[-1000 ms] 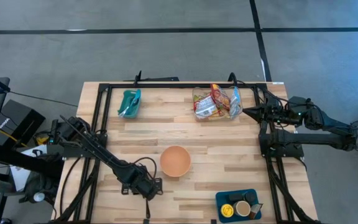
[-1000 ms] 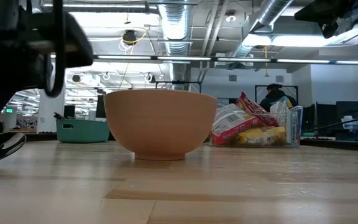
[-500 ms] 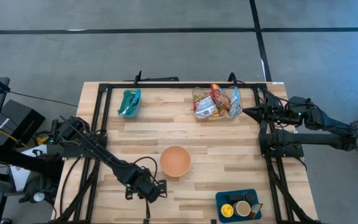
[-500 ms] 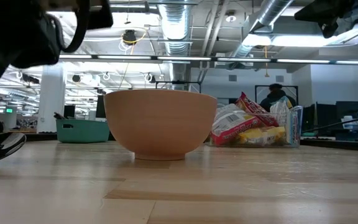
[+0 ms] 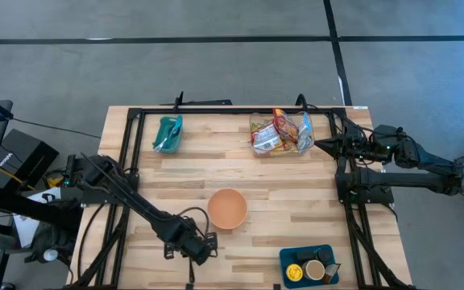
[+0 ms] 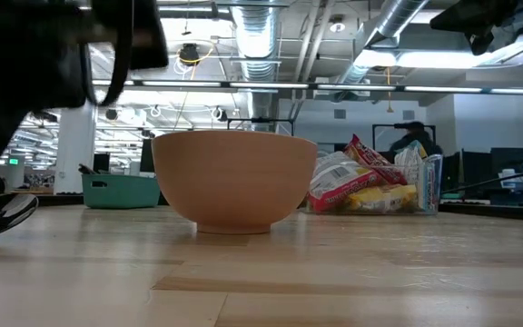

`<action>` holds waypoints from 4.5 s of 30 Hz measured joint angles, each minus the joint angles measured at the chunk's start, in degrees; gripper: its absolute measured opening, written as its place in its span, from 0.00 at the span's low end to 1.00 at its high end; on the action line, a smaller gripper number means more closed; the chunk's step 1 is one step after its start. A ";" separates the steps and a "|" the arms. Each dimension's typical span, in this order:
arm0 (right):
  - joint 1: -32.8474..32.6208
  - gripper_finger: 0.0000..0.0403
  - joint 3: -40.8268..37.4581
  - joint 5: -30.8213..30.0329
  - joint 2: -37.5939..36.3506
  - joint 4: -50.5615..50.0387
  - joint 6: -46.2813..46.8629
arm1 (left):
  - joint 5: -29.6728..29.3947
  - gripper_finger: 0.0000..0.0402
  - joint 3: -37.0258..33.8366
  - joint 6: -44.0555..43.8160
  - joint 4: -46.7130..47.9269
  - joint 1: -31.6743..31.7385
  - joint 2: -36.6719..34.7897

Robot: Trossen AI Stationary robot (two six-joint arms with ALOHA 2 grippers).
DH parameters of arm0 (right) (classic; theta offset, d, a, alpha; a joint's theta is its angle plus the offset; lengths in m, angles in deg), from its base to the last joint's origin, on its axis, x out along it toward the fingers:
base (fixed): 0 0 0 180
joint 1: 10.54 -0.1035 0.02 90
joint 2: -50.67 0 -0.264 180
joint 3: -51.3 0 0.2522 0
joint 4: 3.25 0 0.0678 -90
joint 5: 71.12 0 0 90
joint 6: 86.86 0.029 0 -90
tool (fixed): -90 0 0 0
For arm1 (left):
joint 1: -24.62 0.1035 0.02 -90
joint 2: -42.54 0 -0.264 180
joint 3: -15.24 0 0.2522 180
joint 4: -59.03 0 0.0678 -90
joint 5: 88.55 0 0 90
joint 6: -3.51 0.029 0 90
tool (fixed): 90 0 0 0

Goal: Pick & Place Food Item
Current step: Put the black spoon into the light green bin

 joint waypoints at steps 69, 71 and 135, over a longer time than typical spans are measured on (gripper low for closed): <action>0.00 0.00 0.00 0.00 0.00 -0.15 -0.04 | 2.13 0.22 -0.20 3.52 7.38 -0.07 0.83; 0.00 0.00 0.01 0.00 0.00 -0.10 -0.04 | 2.13 0.22 -0.20 3.54 7.71 -0.15 0.84; 0.00 0.00 0.02 0.00 0.00 -0.02 -0.13 | 1.54 0.08 -3.80 3.48 6.48 -0.20 0.77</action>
